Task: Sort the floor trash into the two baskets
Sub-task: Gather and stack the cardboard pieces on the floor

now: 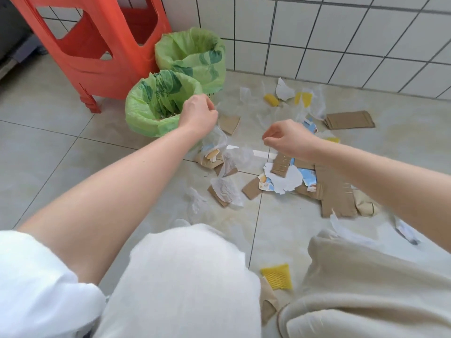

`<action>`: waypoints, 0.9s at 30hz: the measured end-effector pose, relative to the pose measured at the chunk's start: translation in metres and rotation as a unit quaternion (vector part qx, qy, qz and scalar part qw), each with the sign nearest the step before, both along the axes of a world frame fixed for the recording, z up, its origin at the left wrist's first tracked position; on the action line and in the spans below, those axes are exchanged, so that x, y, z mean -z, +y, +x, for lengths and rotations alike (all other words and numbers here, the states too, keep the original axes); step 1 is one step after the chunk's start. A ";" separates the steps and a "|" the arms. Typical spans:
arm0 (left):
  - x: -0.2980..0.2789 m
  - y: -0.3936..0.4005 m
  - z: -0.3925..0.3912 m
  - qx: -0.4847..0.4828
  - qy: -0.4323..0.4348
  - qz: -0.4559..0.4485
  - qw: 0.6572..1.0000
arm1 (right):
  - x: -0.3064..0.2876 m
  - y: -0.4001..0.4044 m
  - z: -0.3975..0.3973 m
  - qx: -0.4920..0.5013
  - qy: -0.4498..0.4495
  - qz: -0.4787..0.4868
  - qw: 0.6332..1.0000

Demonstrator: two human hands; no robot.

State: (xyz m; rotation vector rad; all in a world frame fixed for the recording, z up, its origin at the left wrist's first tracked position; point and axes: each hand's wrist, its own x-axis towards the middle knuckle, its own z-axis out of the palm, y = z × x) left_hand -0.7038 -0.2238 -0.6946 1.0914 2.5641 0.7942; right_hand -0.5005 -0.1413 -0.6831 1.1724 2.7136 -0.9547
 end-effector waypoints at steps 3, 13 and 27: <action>0.014 0.005 0.002 0.019 0.011 -0.025 0.999 | 0.014 0.000 0.009 -0.002 -0.011 -0.015 1.000; 0.094 0.052 0.001 0.149 0.080 -0.057 0.984 | 0.112 0.036 0.047 0.042 -0.089 -0.085 0.992; 0.208 0.058 -0.005 0.387 0.194 -0.007 0.901 | 0.221 0.041 -0.006 -0.206 -0.200 0.030 0.957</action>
